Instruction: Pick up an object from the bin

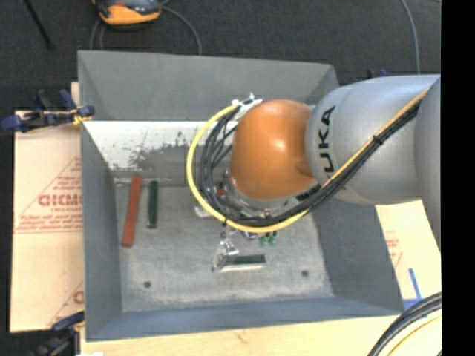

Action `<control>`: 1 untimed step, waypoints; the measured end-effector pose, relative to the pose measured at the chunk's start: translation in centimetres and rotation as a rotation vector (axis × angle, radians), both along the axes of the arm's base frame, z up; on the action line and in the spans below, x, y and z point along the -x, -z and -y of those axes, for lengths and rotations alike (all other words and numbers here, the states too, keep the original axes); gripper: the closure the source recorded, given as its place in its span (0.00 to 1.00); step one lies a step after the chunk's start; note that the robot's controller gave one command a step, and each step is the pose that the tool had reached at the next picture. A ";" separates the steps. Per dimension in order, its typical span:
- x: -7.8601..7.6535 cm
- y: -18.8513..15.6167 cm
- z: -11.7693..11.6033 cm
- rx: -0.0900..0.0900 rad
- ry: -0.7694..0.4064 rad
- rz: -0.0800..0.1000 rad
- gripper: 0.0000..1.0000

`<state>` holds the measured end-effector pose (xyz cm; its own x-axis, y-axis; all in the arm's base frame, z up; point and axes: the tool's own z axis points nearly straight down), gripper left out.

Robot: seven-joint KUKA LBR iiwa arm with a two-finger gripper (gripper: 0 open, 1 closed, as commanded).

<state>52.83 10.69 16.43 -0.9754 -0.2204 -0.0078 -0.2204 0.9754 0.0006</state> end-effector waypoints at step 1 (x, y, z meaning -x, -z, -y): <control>1.8 6.1 3.6 0.003 -0.166 -0.001 0.00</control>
Offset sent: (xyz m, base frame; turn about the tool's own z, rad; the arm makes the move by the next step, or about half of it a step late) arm -0.0095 -0.0550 -0.0813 0.1082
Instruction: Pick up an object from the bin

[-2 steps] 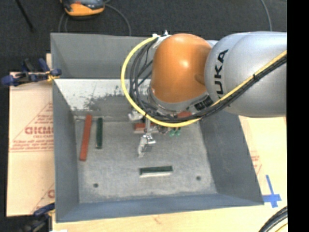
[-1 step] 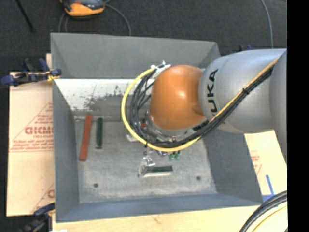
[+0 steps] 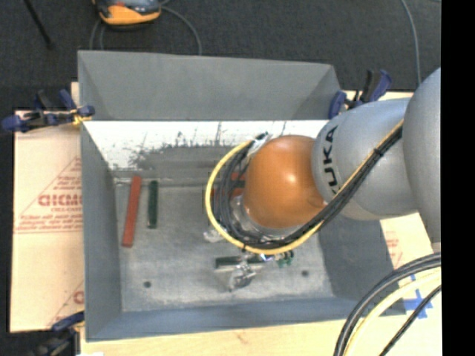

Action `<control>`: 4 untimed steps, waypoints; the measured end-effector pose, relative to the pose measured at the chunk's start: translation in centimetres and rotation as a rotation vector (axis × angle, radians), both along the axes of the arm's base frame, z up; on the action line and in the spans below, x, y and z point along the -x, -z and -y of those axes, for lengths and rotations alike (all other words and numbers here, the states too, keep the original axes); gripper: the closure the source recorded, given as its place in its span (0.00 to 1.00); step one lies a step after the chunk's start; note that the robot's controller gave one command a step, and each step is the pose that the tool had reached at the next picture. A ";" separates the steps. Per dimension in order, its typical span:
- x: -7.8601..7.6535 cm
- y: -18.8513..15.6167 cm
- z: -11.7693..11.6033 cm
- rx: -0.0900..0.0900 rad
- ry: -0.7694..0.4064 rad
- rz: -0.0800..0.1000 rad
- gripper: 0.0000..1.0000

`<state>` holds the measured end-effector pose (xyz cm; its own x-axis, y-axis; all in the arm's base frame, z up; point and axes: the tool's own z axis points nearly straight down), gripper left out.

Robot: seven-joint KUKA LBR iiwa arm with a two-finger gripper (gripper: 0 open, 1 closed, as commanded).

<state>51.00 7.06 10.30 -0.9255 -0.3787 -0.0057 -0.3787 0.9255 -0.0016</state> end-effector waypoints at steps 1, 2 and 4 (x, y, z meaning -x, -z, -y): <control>-1.0 1.8 1.9 -0.003 0.275 -0.003 1.00; -1.0 1.8 1.9 -0.003 0.277 -0.003 1.00; 0.4 -14.3 1.5 -0.001 0.283 -0.003 1.00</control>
Offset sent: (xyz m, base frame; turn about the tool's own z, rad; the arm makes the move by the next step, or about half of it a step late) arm 0.0000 0.0000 0.0000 0.0000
